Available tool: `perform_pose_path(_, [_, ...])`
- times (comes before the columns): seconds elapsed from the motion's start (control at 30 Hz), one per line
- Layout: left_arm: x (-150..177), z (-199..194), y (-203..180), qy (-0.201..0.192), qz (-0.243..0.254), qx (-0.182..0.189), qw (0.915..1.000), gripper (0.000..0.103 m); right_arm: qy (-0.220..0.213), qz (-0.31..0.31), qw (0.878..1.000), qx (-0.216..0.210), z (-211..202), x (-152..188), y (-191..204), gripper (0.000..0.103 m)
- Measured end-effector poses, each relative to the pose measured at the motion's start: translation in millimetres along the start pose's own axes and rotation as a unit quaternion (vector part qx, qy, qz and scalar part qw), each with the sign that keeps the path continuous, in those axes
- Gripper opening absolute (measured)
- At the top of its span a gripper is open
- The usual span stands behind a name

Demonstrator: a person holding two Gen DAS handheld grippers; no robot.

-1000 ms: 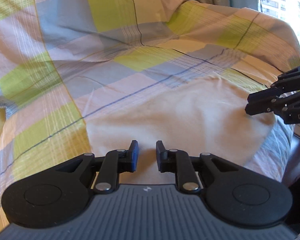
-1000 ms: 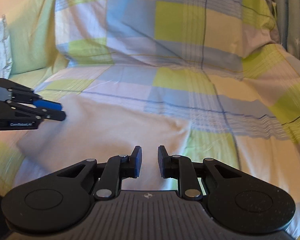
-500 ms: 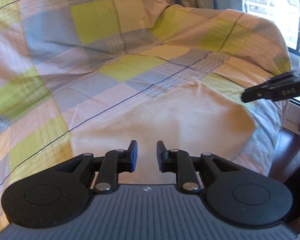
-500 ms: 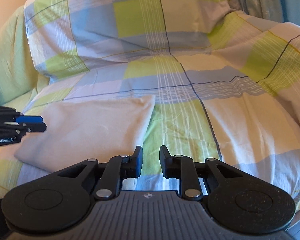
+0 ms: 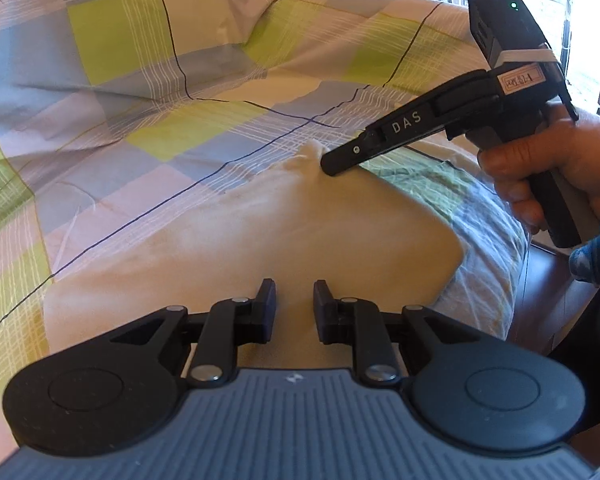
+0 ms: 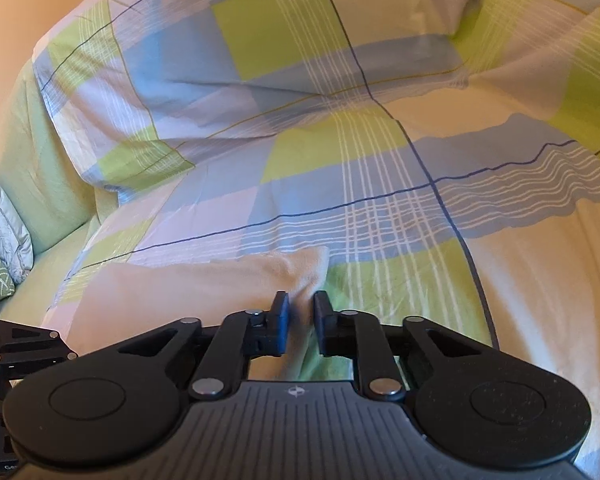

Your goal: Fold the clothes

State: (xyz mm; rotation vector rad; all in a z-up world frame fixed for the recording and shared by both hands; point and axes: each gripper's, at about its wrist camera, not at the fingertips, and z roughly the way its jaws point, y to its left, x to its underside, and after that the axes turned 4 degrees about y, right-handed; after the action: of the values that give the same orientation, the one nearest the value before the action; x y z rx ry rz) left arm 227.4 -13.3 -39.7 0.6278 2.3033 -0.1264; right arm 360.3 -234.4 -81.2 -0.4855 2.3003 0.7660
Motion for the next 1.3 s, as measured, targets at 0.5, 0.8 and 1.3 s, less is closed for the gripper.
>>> perform_pose_path(0.5, [2.3, -12.3, 58.1, -0.011, -0.068, -0.084, 0.9941, 0.025, -0.006, 0.040, 0.999, 0.020, -2.2, 4.5, -19.6, 0.019])
perform_pose_path(0.8, [12.2, -10.8, 138.4, 0.001, -0.175, -0.121, 0.9771, 0.040, -0.021, 0.036, 0.999, -0.001, -4.7, 6.3, -11.6, 0.023])
perform_pose_path(1.3, [30.0, -18.6, 142.4, -0.033, -0.200, -0.146, 0.9683, 0.000, -0.021, -0.005, 1.000, -0.012, 8.7, -2.4, 9.0, 0.003])
